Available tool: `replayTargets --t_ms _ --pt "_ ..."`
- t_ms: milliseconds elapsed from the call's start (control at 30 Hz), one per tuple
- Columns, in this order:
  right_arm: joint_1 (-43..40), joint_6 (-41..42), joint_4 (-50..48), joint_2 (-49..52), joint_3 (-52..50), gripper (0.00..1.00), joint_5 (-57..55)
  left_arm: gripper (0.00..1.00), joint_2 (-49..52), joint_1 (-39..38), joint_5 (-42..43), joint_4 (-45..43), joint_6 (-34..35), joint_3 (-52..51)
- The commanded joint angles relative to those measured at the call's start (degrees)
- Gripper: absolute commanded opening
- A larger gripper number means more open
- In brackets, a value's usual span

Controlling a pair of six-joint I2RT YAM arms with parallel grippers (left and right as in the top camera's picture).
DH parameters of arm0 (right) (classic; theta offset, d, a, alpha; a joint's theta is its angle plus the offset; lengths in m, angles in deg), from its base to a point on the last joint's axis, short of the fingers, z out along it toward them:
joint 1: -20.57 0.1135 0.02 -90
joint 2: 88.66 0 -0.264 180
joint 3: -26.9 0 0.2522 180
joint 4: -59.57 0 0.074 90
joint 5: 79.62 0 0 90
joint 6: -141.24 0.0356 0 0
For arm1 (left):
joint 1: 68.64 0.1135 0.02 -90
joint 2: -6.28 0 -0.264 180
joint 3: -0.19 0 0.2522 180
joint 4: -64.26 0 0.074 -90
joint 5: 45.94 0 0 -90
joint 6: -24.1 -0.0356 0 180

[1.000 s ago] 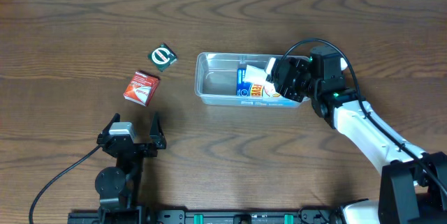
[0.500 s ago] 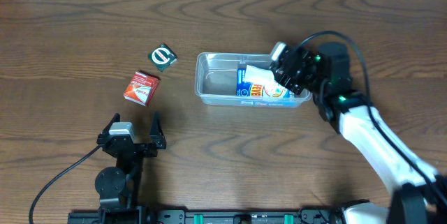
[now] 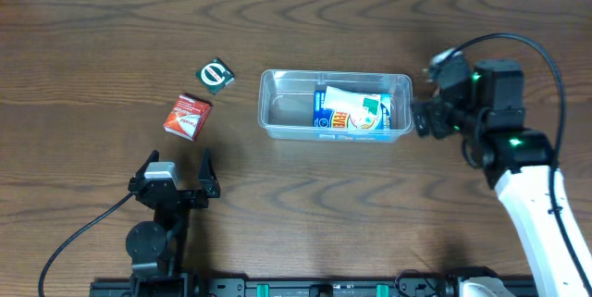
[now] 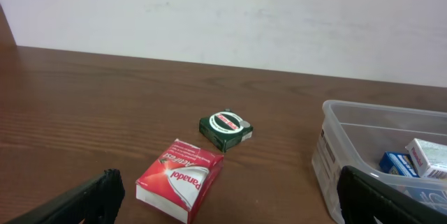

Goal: Pack container
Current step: 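Move right gripper to the dark bottle and grasp its white cap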

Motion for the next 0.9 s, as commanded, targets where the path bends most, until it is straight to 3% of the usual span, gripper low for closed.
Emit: replayTargets --t_ms 0,267,367,500,867 --pt "-2.99 5.07 2.8 0.09 3.28 0.99 1.77 0.98 -0.28 0.28 0.42 2.03 -0.57 -0.9" --pt "-4.13 5.09 0.37 0.11 3.34 0.99 11.54 0.98 -0.28 0.28 0.42 2.03 -0.57 -0.9" --pt "-4.42 7.06 -2.47 0.28 3.34 0.98 7.02 0.98 -0.28 0.28 0.42 2.03 -0.57 -0.9" --pt "-6.1 13.94 -6.14 1.75 3.34 0.88 -2.51 0.98 -0.28 0.28 0.42 2.03 -0.57 -0.9" --pt "-8.5 13.9 -11.93 13.77 3.34 0.88 -2.75 0.98 -0.28 0.28 0.42 2.03 -0.57 -0.9"
